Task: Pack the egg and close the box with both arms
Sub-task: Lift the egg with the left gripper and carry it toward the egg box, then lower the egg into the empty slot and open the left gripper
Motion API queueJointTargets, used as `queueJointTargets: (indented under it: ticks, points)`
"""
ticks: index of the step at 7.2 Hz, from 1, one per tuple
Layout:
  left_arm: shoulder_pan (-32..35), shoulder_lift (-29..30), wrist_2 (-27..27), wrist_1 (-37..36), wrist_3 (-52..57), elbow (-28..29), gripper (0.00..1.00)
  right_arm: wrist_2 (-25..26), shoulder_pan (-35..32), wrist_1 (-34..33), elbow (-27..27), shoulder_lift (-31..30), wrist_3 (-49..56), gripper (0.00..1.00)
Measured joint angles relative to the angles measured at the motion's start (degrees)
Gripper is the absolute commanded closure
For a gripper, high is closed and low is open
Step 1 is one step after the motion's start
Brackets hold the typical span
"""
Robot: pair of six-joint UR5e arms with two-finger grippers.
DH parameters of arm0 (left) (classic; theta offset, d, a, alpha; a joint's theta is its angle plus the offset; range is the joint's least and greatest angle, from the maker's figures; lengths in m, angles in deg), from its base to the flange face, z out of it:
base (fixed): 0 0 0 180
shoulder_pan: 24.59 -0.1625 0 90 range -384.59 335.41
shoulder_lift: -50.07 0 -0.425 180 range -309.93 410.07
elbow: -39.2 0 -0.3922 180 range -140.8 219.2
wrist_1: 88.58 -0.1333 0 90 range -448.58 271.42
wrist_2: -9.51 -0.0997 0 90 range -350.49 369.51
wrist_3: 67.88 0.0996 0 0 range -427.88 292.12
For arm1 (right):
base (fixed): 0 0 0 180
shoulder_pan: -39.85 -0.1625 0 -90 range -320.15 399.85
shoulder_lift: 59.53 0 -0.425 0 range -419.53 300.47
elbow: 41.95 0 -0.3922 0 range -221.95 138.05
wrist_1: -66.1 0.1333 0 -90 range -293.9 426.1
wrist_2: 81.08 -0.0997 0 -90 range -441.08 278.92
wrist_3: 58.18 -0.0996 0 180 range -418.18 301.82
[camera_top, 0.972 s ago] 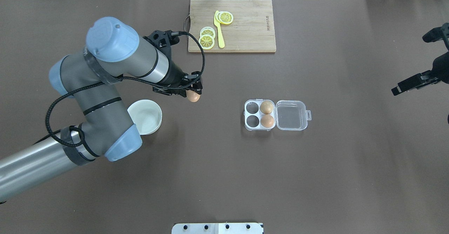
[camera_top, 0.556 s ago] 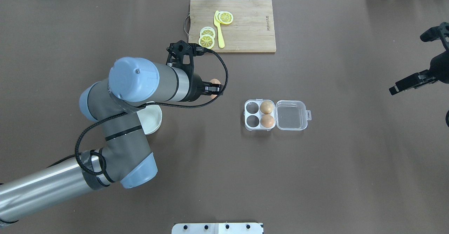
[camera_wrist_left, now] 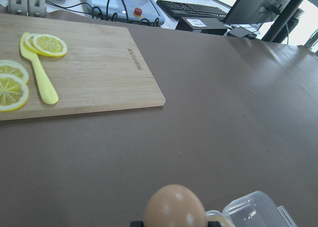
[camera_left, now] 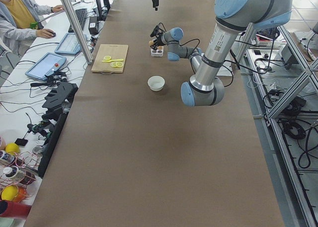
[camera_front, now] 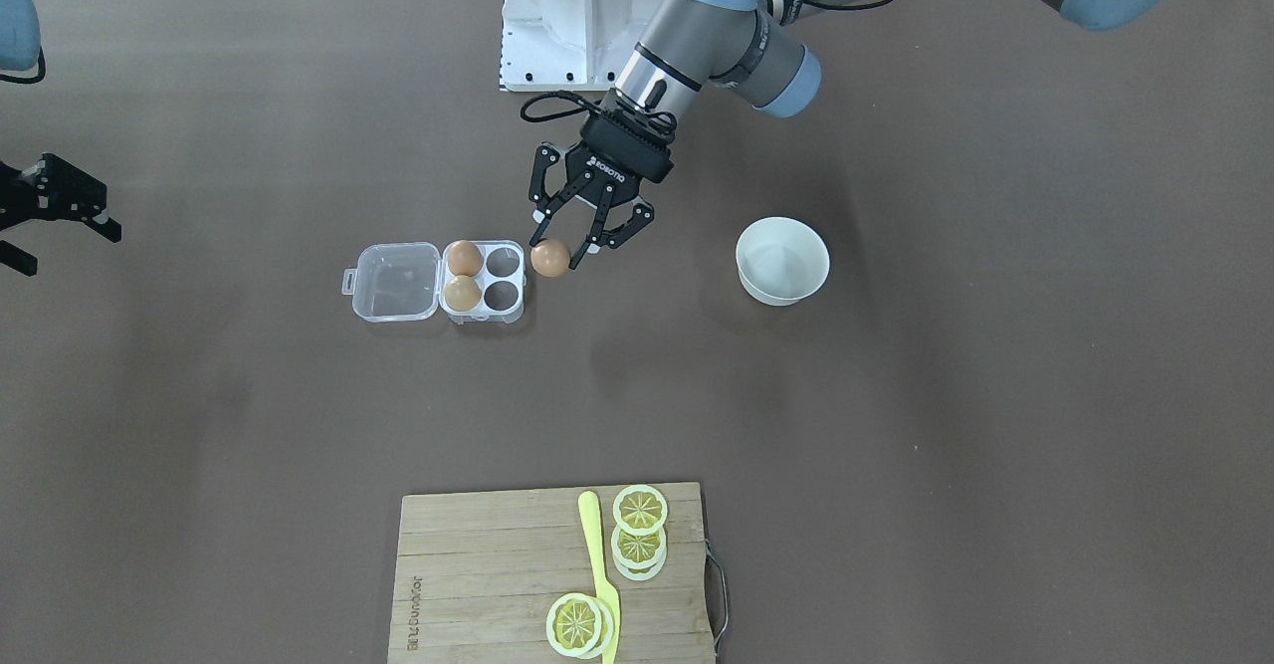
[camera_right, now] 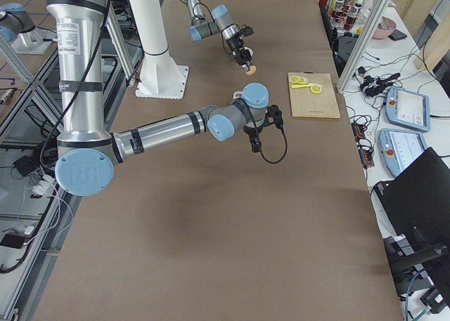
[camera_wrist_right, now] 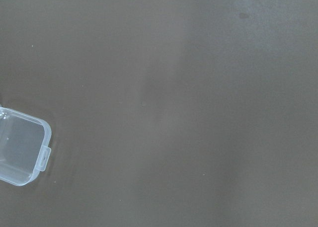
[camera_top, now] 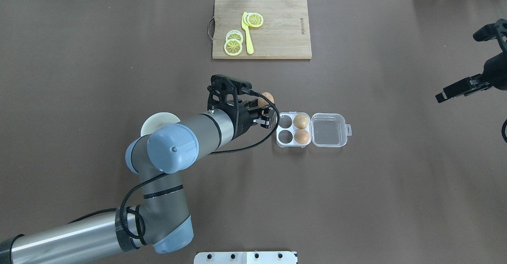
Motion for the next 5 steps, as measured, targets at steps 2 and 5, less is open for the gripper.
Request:
queueJointTargets:
  ticks: [2, 5]
  points:
    - [-3.9, 0.6, -9.3, 8.3, 10.9, 6.2, 1.00, -0.1, 0.0, 0.0, 0.1, 0.5, -0.4, 0.01]
    - [-5.8, 2.4, -15.1, 12.7, 19.7, 11.0, 1.00, -0.4, 0.0, 0.0, 0.6, 0.8, -0.5, 0.01]
